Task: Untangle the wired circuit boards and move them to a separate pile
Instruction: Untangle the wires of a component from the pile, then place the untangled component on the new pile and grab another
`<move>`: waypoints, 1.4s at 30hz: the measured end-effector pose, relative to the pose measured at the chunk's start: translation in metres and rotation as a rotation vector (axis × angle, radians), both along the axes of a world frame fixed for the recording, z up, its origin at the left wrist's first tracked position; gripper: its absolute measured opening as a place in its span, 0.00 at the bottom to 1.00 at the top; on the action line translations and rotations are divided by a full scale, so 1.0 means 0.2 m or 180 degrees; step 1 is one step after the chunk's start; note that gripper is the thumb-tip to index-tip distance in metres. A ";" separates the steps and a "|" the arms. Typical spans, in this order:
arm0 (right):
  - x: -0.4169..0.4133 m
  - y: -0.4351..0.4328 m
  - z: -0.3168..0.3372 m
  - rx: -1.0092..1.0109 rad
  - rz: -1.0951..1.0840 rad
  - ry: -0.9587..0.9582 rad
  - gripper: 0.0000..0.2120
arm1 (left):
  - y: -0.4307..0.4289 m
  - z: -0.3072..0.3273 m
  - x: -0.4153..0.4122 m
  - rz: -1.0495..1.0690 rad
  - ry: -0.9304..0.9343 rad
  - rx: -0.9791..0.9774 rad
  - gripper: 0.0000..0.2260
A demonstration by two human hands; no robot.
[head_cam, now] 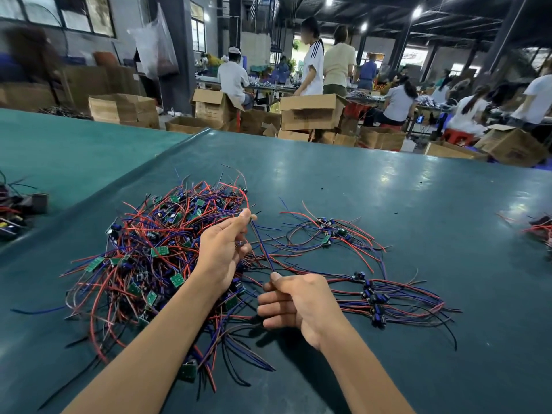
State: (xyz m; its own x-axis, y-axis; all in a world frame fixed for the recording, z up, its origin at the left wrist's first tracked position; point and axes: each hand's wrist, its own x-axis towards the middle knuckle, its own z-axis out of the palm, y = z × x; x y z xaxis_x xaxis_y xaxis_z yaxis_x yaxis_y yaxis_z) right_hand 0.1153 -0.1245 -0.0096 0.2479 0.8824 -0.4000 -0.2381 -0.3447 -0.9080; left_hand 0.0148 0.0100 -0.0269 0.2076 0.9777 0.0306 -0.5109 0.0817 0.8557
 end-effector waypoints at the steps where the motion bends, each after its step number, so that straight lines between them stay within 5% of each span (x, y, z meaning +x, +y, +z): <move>1: 0.00 0.00 0.00 0.0008 0.0016 -0.0026 0.13 | 0.01 0.00 0.00 0.0012 -0.0032 -0.0052 0.08; 14: -0.01 0.03 -0.04 0.0006 0.0180 -0.0169 0.09 | 0.01 0.00 0.01 -0.0053 -0.0015 -0.0169 0.09; 20: -0.04 -0.02 -0.06 0.0173 0.0805 -0.0568 0.19 | 0.00 0.02 0.00 0.0071 -0.0257 -0.0245 0.13; 23: -0.03 -0.03 -0.05 0.0473 -0.0019 -0.1482 0.34 | -0.01 0.03 0.00 -0.0166 -0.0277 -0.0258 0.12; 26: 0.02 -0.01 -0.06 0.1030 -0.1143 -0.1807 0.36 | -0.04 0.04 -0.01 -0.0676 -0.0340 -0.0289 0.09; 32: 0.08 0.00 -0.06 0.1648 -0.1961 -0.1363 0.28 | -0.09 0.05 -0.03 -0.1946 -0.0421 -0.0155 0.14; 39: 0.07 0.03 -0.06 0.1735 -0.1316 -0.0726 0.11 | -0.17 0.04 0.03 -0.2229 0.0127 0.0175 0.19; 42: 0.05 0.03 -0.06 0.1622 -0.1105 -0.0371 0.13 | -0.19 0.04 0.04 -0.2376 0.0259 0.0086 0.21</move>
